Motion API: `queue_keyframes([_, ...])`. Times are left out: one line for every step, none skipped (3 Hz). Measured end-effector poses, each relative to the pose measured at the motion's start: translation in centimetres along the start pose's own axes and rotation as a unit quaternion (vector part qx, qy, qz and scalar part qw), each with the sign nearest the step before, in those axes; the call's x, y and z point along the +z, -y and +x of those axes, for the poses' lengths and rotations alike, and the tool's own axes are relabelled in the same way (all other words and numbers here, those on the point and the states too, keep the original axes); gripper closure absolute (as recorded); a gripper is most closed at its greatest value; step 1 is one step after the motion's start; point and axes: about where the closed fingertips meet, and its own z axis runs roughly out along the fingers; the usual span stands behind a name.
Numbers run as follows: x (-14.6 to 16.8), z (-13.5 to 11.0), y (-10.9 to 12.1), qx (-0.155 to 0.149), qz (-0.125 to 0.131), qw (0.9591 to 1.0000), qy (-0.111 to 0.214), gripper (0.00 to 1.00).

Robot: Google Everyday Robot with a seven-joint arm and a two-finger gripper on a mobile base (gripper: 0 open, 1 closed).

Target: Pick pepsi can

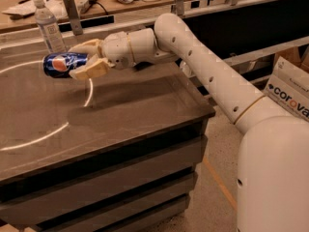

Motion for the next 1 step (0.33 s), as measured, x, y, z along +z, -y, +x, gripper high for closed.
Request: queue_keyframes([0.01,0.0,0.0,0.0,0.0,1.0,0.0,1.0])
